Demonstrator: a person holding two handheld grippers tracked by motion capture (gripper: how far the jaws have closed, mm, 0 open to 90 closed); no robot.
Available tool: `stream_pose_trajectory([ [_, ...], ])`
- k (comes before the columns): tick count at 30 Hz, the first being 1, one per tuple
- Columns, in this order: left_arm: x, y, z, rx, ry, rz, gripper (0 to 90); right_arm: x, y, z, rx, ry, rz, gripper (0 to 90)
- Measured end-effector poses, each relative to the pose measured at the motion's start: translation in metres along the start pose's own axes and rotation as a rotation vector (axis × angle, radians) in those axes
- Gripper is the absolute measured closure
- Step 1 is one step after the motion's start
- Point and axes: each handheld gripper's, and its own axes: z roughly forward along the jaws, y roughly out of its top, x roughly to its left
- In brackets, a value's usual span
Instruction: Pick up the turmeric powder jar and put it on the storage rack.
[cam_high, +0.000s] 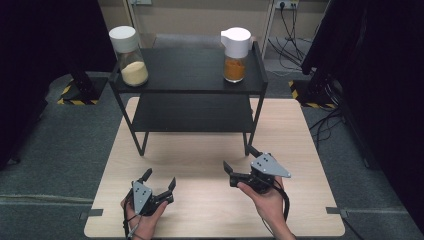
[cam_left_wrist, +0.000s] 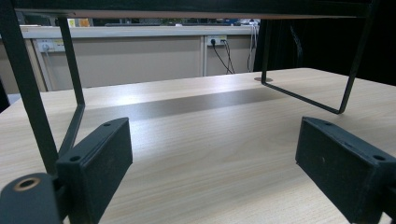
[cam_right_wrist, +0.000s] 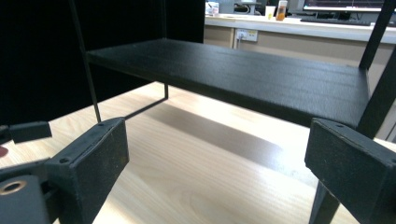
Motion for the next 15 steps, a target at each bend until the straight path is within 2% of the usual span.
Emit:
stream_pose_trajectory([
  [15, -0.001, 0.000, 0.000, 0.002, 0.001, 0.005, 10.3, -0.001, -0.032, -0.001, 0.091, -0.008, 0.039, 6.5],
])
